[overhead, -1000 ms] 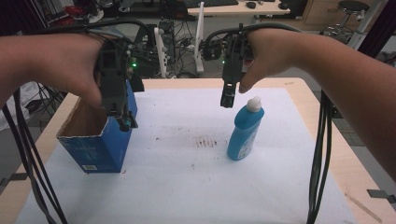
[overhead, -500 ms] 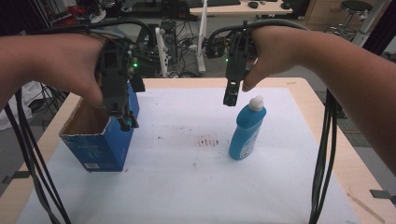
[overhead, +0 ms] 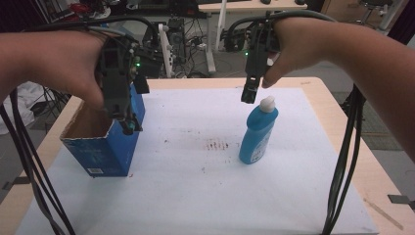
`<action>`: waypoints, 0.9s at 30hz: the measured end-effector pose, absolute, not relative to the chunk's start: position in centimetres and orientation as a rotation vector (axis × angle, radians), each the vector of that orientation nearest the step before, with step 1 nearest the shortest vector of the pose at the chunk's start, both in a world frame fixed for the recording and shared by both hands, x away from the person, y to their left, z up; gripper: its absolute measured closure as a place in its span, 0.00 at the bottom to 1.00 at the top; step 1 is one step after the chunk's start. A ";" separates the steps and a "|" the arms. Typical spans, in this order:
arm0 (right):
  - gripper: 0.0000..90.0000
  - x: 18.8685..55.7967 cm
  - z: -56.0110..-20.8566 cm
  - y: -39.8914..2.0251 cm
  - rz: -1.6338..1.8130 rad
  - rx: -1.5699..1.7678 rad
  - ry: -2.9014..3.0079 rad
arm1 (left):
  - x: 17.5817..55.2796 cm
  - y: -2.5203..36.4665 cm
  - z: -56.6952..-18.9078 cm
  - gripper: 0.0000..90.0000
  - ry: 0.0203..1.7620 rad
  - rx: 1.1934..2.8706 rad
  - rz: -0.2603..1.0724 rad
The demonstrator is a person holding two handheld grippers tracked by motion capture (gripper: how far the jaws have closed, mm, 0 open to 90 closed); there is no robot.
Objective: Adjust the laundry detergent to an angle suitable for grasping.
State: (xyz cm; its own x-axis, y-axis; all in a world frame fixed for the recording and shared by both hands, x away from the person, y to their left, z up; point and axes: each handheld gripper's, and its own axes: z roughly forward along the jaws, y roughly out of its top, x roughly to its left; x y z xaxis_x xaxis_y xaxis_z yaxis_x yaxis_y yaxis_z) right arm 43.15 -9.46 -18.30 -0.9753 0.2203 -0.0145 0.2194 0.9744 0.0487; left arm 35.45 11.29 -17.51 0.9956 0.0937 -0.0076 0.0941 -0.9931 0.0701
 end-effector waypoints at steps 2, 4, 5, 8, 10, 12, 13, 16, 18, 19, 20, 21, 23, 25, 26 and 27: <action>0.02 43.2 -18.2 -10.2 0.077 0.357 3.099 | 35.5 11.2 -17.5 0.02 0.143 3.070 -0.006; 0.02 43.2 -18.2 -11.1 0.083 0.367 3.095 | 35.5 11.1 -17.5 0.02 0.145 3.070 -0.007; 0.02 43.2 -18.1 -11.7 0.080 0.374 3.096 | 35.5 11.2 -17.5 0.02 0.146 3.071 -0.006; 0.02 43.3 -17.8 -13.8 0.117 0.427 3.082 | 35.6 11.2 -17.5 0.02 0.148 3.075 -0.008; 0.02 43.3 -17.7 -14.5 0.124 0.443 3.075 | 35.6 11.2 -17.5 0.02 0.151 3.075 -0.007; 0.02 43.3 -17.7 -15.9 0.131 0.474 3.065 | 35.7 11.2 -17.6 0.02 0.167 3.072 -0.011; 0.02 43.1 -17.7 -17.3 0.124 0.506 3.065 | 35.8 11.2 -17.6 0.02 0.151 3.077 -0.008; 0.02 42.9 -17.8 -19.1 0.130 0.544 3.066 | 35.9 11.0 -17.5 0.02 0.157 3.068 -0.015; 0.02 42.6 -18.0 -20.3 0.135 0.569 3.068 | 35.9 11.0 -17.5 0.02 0.152 3.065 -0.014; 0.02 42.5 -18.1 -20.8 0.136 0.578 3.067 | 36.0 10.9 -17.5 0.02 0.163 3.064 -0.009; 0.02 42.4 -18.3 -21.3 0.133 0.584 3.065 | 36.0 10.9 -17.5 0.02 0.177 3.065 -0.002; 0.02 42.3 -18.4 -21.7 0.128 0.593 3.066 | 36.1 10.9 -17.5 0.02 0.198 3.065 0.002; 0.02 42.2 -18.5 -22.1 0.118 0.602 3.065 | 36.2 10.8 -17.5 0.02 0.214 3.064 0.013; 0.02 41.8 -18.8 -23.0 0.100 0.625 3.063 | 36.3 10.6 -17.7 0.02 0.261 3.062 0.038; 0.02 41.7 -18.8 -23.2 0.094 0.627 3.062 | 36.4 10.6 -17.6 0.02 0.275 3.064 0.041; 0.02 41.6 -18.8 -23.4 0.093 0.635 3.061 | 36.4 10.5 -17.6 0.02 0.297 3.053 0.042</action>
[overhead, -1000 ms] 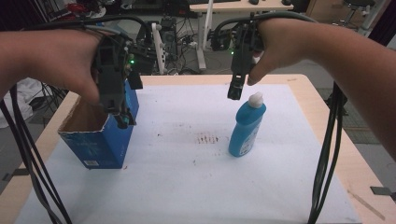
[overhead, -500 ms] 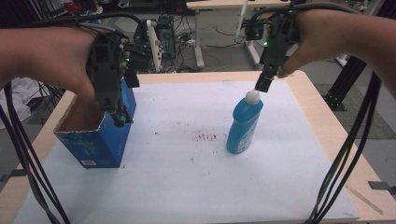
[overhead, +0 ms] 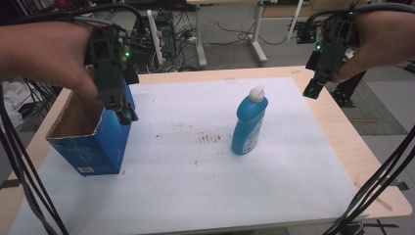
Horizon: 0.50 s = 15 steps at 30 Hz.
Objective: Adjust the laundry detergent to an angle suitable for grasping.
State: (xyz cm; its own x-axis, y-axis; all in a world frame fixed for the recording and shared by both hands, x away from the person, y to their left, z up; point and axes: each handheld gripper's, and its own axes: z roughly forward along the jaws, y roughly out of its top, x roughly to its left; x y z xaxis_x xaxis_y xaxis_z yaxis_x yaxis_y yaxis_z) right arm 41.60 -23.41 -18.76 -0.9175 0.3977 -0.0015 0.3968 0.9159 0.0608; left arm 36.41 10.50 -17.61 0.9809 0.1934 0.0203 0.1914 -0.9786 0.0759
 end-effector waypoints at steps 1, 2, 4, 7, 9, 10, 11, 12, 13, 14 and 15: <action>0.02 41.5 -18.8 -23.6 0.099 0.641 3.059 | 36.4 10.4 -17.6 0.02 0.319 3.040 0.040; 0.02 41.4 -18.8 -23.7 0.099 0.637 3.057 | 36.4 10.4 -17.5 0.02 0.334 3.029 0.040; 0.02 41.2 -18.7 -23.9 0.098 0.645 3.055 | 36.4 10.3 -17.3 0.02 0.349 3.006 0.049; 0.02 40.9 -18.8 -24.2 0.096 0.659 3.050 | 36.4 10.2 -17.1 0.02 0.374 2.980 0.070; 0.02 40.8 -18.8 -24.3 0.096 0.657 3.051 | 36.3 10.1 -17.0 0.02 0.415 2.945 0.085; 0.02 40.7 -18.8 -24.4 0.093 0.668 3.046 | 36.4 10.1 -16.9 0.02 0.465 2.902 0.069; 0.02 40.7 -18.8 -24.5 0.094 0.664 3.048 | 36.4 10.1 -16.9 0.02 0.480 2.884 0.058; 0.02 40.7 -18.8 -24.5 0.094 0.664 3.048 | 36.4 10.1 -16.9 0.02 0.480 2.884 0.058; 0.02 40.5 -18.8 -24.5 0.090 0.678 3.039 | 36.4 10.0 -16.9 0.02 0.511 2.859 0.036; 0.02 40.5 -18.7 -24.6 0.088 0.674 3.041 | 36.4 9.8 -17.0 0.02 0.529 2.846 0.025; 0.02 40.5 -18.7 -24.6 0.084 0.673 3.039 | 36.5 9.7 -17.0 0.02 0.530 2.839 0.018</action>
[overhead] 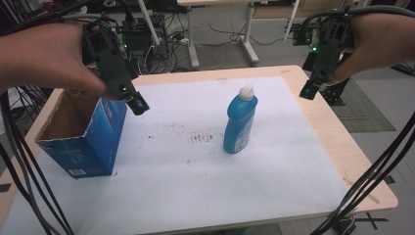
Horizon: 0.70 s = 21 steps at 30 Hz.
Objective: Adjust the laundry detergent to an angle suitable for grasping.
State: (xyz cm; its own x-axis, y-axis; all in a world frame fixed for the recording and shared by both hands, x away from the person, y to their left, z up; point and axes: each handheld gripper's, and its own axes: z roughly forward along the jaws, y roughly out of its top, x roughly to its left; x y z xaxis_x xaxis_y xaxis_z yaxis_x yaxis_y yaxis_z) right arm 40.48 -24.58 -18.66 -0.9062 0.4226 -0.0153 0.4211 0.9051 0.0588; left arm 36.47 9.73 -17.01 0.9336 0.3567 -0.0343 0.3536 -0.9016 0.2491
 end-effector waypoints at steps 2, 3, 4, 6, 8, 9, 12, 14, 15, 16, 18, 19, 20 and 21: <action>0.02 40.4 -18.5 -24.6 0.092 0.677 3.037 | 36.5 9.5 -17.0 0.02 0.562 2.813 0.000; 0.02 40.3 -18.4 -24.6 0.095 0.677 3.036 | 36.5 9.5 -17.0 0.02 0.562 2.813 0.000; 0.02 40.3 -18.3 -24.7 0.093 0.675 3.036 | 36.6 9.4 -17.0 0.02 0.589 2.776 -0.015; 0.02 40.2 -18.3 -24.7 0.094 0.669 3.032 | 36.7 9.3 -16.9 0.02 0.617 2.739 -0.024; 0.02 40.2 -18.2 -24.8 0.095 0.672 3.031 | 36.7 9.0 -16.8 0.02 0.658 2.691 -0.008; 0.02 40.2 -18.3 -24.9 0.095 0.674 3.032 | 36.7 8.9 -16.8 0.02 0.684 2.664 -0.005; 0.02 40.2 -18.3 -24.9 0.090 0.674 3.035 | 36.6 8.3 -16.8 0.02 0.727 2.587 -0.002; 0.02 40.1 -18.2 -24.8 0.096 0.671 3.034 | 36.5 7.7 -17.1 0.02 0.751 2.546 0.003; 0.02 40.1 -18.1 -24.8 0.098 0.669 3.034 | 36.5 7.3 -17.2 0.02 0.751 2.539 0.006; 0.02 40.1 -18.1 -24.8 0.103 0.665 3.034 | 36.4 7.0 -17.3 0.02 0.754 2.522 0.011; 0.02 40.1 -18.0 -24.7 0.109 0.666 3.035 | 36.4 6.6 -17.5 0.02 0.748 2.516 0.014; 0.02 40.1 -18.0 -24.7 0.112 0.663 3.036 | 36.4 5.8 -17.9 0.02 0.763 2.493 0.016; 0.02 40.1 -18.0 -24.7 0.113 0.660 3.035 | 36.4 5.4 -18.1 0.02 0.769 2.486 0.023; 0.02 40.1 -18.0 -24.7 0.115 0.662 3.034 | 36.4 5.4 -18.1 0.02 0.769 2.486 0.023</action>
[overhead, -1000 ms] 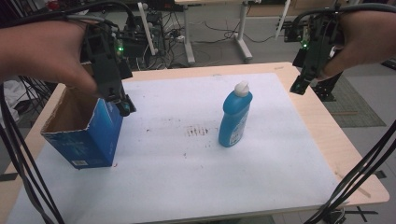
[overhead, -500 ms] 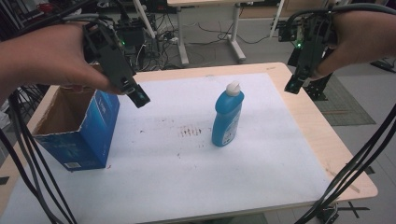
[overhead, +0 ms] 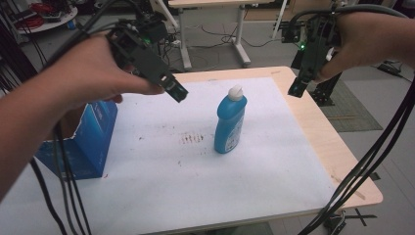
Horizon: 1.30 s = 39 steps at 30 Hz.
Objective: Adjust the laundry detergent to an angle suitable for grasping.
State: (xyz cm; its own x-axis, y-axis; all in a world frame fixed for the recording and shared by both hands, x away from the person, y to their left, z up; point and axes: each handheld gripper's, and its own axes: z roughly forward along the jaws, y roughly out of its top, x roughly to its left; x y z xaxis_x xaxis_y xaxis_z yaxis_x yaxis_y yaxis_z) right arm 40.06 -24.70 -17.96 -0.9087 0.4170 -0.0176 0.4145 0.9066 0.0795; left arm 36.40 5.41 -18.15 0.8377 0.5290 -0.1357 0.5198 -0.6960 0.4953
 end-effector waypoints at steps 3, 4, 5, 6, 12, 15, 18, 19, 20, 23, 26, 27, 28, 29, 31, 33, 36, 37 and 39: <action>0.02 39.9 -17.9 -24.7 0.115 0.663 3.034 | 36.4 3.8 -19.6 0.02 0.792 2.480 0.056; 0.02 39.9 -17.9 -24.8 0.115 0.659 3.036 | 36.4 3.8 -19.6 0.02 0.792 2.480 0.056; 0.02 39.8 -17.9 -24.9 0.118 0.665 3.035 | 36.5 3.3 -20.2 0.02 0.791 2.476 0.067; 0.02 39.8 -17.9 -24.9 0.117 0.664 3.035 | 36.5 3.0 -20.4 0.02 0.789 2.471 0.075; 0.02 39.6 -17.8 -25.6 0.111 0.677 3.033 | 36.7 1.9 -21.5 0.02 0.793 2.442 0.135; 0.02 39.5 -17.8 -25.8 0.111 0.685 3.032 | 36.9 1.3 -22.3 0.02 0.789 2.427 0.157; 0.02 39.3 -17.8 -26.1 0.118 0.692 3.031 | 37.1 0.6 -23.4 0.02 0.790 2.392 0.159; 0.02 39.3 -17.9 -26.2 0.115 0.699 3.031 | 37.2 0.4 -23.6 0.02 0.792 2.383 0.156; 0.02 39.3 -17.9 -26.3 0.118 0.697 3.032 | 37.3 0.2 -23.8 0.02 0.791 2.376 0.155; 0.02 39.3 -18.0 -26.6 0.116 0.697 3.034 | 37.5 -0.5 -24.4 0.02 0.789 2.360 0.158; 0.02 39.2 -18.1 -26.7 0.109 0.705 3.033 | 37.6 -1.3 -24.9 0.02 0.801 2.334 0.157; 0.02 39.2 -18.1 -26.8 0.108 0.707 3.032 | 37.8 -1.5 -25.1 0.02 0.794 2.339 0.160; 0.02 39.2 -18.1 -26.8 0.113 0.708 3.032 | 37.8 -1.8 -25.3 0.02 0.792 2.338 0.169; 0.02 39.3 -18.1 -26.8 0.115 0.702 3.031 | 37.9 -2.1 -25.6 0.02 0.793 2.339 0.179; 0.02 39.3 -18.1 -26.8 0.114 0.702 3.031 | 38.0 -2.4 -25.8 0.02 0.791 2.345 0.186; 0.02 39.3 -18.1 -26.8 0.113 0.699 3.030 | 38.3 -3.2 -26.6 0.02 0.796 2.351 0.203; 0.02 39.3 -18.2 -26.7 0.117 0.695 3.030 | 38.7 -3.8 -27.2 0.02 0.808 2.360 0.213; 0.02 39.3 -18.2 -26.7 0.117 0.695 3.030 | 38.7 -3.8 -27.2 0.02 0.808 2.360 0.213; 0.02 39.3 -18.3 -26.7 0.116 0.695 3.029 | 39.0 -4.1 -27.5 0.02 0.815 2.350 0.219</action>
